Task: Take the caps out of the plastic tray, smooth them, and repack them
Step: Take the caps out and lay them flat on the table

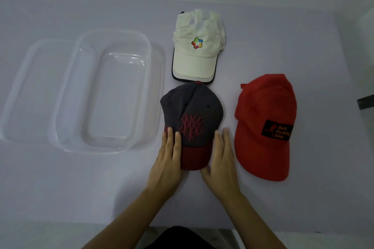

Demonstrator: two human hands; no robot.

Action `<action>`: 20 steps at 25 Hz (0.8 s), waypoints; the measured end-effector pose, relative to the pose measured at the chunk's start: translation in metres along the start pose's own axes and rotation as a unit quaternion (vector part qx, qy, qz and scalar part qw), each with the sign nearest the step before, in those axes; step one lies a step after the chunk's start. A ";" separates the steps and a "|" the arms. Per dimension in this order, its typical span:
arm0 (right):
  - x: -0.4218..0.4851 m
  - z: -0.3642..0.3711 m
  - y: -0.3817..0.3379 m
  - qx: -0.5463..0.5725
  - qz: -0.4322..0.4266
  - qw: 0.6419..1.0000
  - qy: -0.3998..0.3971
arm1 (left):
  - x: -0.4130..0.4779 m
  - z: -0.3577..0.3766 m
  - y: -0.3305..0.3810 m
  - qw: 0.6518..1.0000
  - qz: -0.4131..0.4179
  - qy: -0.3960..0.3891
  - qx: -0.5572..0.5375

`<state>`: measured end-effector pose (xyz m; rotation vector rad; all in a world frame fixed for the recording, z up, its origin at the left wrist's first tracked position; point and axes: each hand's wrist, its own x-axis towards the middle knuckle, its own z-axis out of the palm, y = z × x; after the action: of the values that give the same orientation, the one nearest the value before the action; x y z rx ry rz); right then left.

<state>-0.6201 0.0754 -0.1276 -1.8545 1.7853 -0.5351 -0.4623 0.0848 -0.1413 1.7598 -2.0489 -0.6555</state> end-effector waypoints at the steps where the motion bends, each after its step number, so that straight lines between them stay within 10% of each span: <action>1: 0.001 0.003 -0.002 -0.005 -0.006 1.000 -0.015 | -0.002 0.000 -0.001 1.000 0.000 -0.006 -0.001; 10: -0.005 0.003 -0.004 0.085 -0.029 0.985 -0.149 | -0.004 -0.002 0.002 0.989 0.018 -0.032 -0.140; 20: 0.008 -0.031 -0.003 0.154 0.089 0.983 -0.048 | 0.001 -0.040 0.009 0.975 -0.029 0.022 -0.218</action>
<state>-0.6363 0.0643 -0.1015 -1.4723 1.6766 -0.6048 -0.4481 0.0807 -0.1031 1.5609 -1.6671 -0.9889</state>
